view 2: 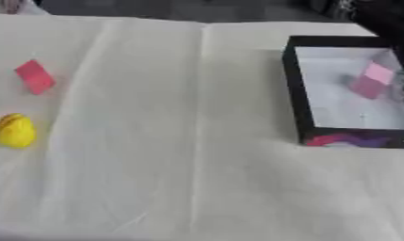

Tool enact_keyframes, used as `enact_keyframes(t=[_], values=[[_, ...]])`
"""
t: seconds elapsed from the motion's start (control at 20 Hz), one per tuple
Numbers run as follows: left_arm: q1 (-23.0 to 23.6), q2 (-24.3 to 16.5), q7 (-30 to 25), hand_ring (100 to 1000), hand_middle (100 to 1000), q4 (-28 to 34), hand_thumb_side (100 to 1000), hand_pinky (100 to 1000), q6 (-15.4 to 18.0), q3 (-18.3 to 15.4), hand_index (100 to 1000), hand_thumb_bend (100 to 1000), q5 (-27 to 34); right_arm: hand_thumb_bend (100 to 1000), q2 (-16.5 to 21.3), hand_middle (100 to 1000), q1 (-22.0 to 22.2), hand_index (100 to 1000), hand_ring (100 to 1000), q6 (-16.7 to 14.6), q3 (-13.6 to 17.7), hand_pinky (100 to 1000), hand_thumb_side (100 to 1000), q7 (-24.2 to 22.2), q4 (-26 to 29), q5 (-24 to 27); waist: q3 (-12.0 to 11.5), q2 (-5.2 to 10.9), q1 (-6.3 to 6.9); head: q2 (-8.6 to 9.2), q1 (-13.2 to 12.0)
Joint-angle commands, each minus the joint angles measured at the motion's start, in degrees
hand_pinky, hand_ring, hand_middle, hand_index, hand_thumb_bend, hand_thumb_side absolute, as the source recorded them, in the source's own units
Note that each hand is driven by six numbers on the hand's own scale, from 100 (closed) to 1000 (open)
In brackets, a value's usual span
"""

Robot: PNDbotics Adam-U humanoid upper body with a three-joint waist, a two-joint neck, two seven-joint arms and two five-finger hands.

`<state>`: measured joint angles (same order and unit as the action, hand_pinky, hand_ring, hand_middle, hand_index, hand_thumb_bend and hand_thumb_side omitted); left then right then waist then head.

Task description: Pick up the objects with one hand, pass them to the other hand, and then place them into the box on the other side of the table.

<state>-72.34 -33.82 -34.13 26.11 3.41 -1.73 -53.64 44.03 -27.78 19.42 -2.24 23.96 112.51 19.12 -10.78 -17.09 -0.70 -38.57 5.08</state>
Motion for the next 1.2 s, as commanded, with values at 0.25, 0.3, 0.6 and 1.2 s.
enact_keyframes(t=[0.25, 0.3, 0.6, 1.2], values=[[-2.3, -0.13, 0.9, 881, 807, 0.42, 270, 983, -1.01, -1.7, 894, 789, -0.8, 107, 0.62, 853, -1.08, 1000, 902, 0.31, 0.17, 916, 253, 0.2, 0.83, 0.44, 0.68, 0.5, -0.06, 1.39, -0.54], [-2.59, 0.1, 1.0, 880, 806, 0.53, 280, 983, -1.31, -1.95, 894, 783, -0.53, 107, 0.54, 853, -1.16, 1000, 901, 0.33, 0.13, 916, 254, 0.23, 0.79, 0.5, 0.76, 0.42, -0.08, 1.47, -0.64], [-3.77, 1.31, 1.38, 880, 804, 1.12, 325, 985, -3.97, -2.77, 896, 787, 1.21, 107, -0.33, 849, -1.84, 1000, 898, 0.45, -0.52, 916, 255, 0.01, 0.82, 0.74, 1.66, -0.13, -0.2, 2.12, -0.94], [-2.64, 2.85, 10.15, 876, 793, 0.78, 304, 977, -11.59, -4.1, 885, 791, -2.33, 109, -2.86, 847, -3.2, 1000, 896, 1.58, -4.03, 921, 283, -3.02, 0.64, 0.15, 3.35, -1.46, -0.19, 2.21, -1.59]])
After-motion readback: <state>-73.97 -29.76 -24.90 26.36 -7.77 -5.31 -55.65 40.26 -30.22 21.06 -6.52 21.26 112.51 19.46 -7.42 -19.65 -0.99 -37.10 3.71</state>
